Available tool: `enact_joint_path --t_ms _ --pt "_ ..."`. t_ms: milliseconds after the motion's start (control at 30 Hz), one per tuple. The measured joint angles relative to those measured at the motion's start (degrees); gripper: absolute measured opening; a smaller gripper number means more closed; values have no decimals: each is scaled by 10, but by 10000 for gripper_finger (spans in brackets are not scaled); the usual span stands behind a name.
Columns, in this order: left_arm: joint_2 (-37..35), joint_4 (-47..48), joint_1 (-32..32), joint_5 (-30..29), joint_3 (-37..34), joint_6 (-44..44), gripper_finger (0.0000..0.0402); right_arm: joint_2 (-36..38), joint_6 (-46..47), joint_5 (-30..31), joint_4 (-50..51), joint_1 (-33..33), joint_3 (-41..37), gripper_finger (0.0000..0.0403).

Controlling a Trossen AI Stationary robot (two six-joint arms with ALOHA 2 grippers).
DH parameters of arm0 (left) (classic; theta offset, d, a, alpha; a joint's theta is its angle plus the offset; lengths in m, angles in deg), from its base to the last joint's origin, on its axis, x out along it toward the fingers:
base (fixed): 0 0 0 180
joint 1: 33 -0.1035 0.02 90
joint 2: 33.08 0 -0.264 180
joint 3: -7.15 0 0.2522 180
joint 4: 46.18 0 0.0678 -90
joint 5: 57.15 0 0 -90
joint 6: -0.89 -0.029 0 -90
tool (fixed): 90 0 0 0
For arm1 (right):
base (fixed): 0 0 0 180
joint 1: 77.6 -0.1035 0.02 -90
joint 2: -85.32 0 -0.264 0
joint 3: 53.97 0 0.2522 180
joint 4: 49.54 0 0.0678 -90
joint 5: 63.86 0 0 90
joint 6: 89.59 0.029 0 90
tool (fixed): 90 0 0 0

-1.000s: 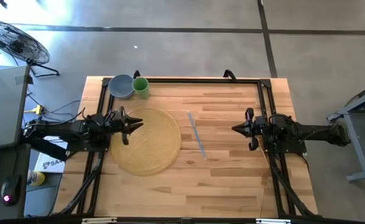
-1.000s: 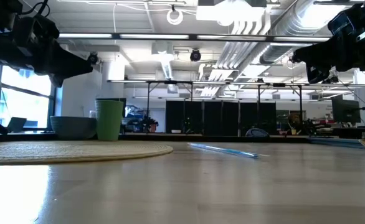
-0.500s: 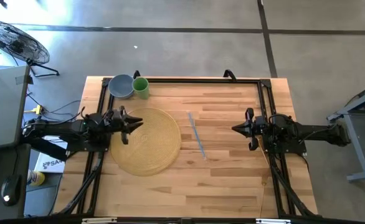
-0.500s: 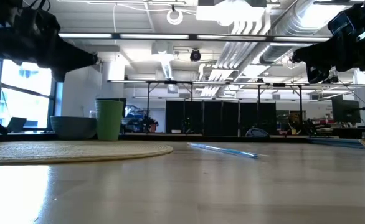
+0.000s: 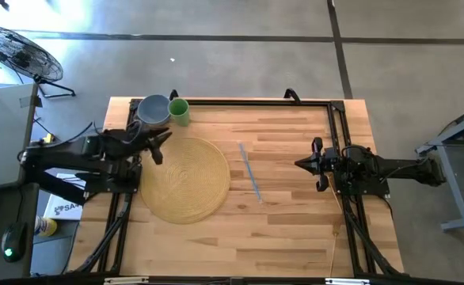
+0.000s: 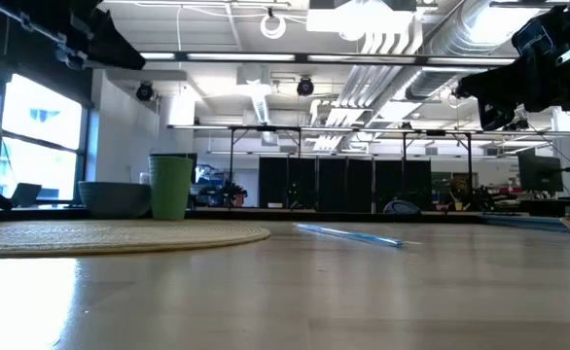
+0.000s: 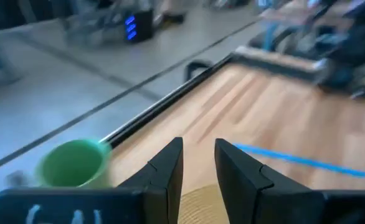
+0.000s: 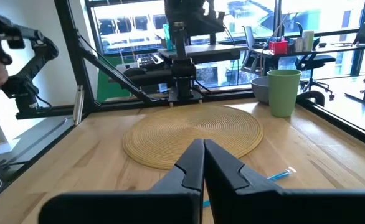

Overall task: Pick & Place Utensil
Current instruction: Put the blue bowl on the brown mat

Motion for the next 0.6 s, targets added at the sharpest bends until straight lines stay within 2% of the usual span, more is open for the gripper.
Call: enact_joint_path --t_ms 167,233,333,500,600 --pt "47 126 -5 -70 87 55 90 0 0 0 0 0 0 0" --pt "67 163 -24 -68 110 68 90 0 0 0 0 0 0 0" --pt "95 200 -76 0 137 77 90 0 0 0 0 0 0 0" --pt "141 224 -195 131 149 58 90 0 0 0 1 0 0 0" --pt "176 246 -277 179 149 36 90 0 0 0 1 0 0 0"
